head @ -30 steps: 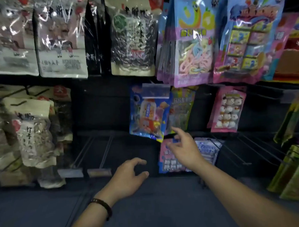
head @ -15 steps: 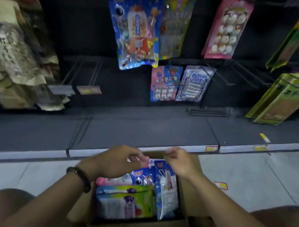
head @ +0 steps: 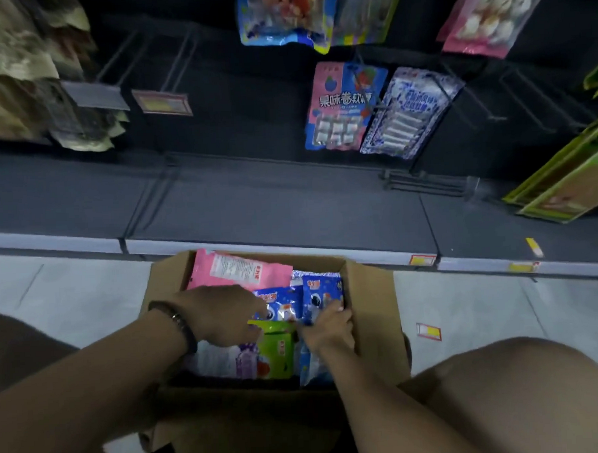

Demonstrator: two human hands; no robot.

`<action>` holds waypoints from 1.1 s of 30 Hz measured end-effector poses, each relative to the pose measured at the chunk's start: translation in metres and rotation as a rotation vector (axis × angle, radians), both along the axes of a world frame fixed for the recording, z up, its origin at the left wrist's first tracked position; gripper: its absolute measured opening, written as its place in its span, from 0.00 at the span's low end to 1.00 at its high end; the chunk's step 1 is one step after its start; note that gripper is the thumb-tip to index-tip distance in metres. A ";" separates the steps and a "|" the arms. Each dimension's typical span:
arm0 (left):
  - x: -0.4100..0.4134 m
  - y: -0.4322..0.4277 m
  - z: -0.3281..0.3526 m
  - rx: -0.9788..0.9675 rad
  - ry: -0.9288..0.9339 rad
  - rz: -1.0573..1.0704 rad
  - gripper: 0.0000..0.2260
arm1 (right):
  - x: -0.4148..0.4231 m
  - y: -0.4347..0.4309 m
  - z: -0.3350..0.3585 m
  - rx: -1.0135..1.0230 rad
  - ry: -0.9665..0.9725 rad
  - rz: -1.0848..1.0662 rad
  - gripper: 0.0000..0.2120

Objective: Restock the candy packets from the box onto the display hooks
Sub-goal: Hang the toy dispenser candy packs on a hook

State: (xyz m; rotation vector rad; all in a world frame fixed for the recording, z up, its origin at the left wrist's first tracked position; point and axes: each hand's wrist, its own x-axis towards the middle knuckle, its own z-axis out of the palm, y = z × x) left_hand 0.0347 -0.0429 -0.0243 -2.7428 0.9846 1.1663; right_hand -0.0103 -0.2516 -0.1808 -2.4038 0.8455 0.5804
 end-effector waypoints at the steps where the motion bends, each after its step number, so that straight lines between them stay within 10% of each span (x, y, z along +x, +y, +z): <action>1: 0.000 -0.001 -0.001 0.026 0.017 -0.007 0.22 | 0.006 0.001 -0.002 -0.006 0.014 -0.020 0.51; 12: 0.015 -0.001 0.002 0.089 0.023 -0.049 0.24 | 0.013 -0.002 -0.026 -0.011 0.030 0.083 0.47; 23: 0.022 -0.003 0.018 0.024 0.000 -0.001 0.26 | -0.015 -0.035 0.037 0.000 -0.235 0.066 0.22; 33: 0.037 0.005 0.041 -0.354 -0.127 0.357 0.26 | -0.012 -0.039 0.141 0.504 -0.706 -0.064 0.10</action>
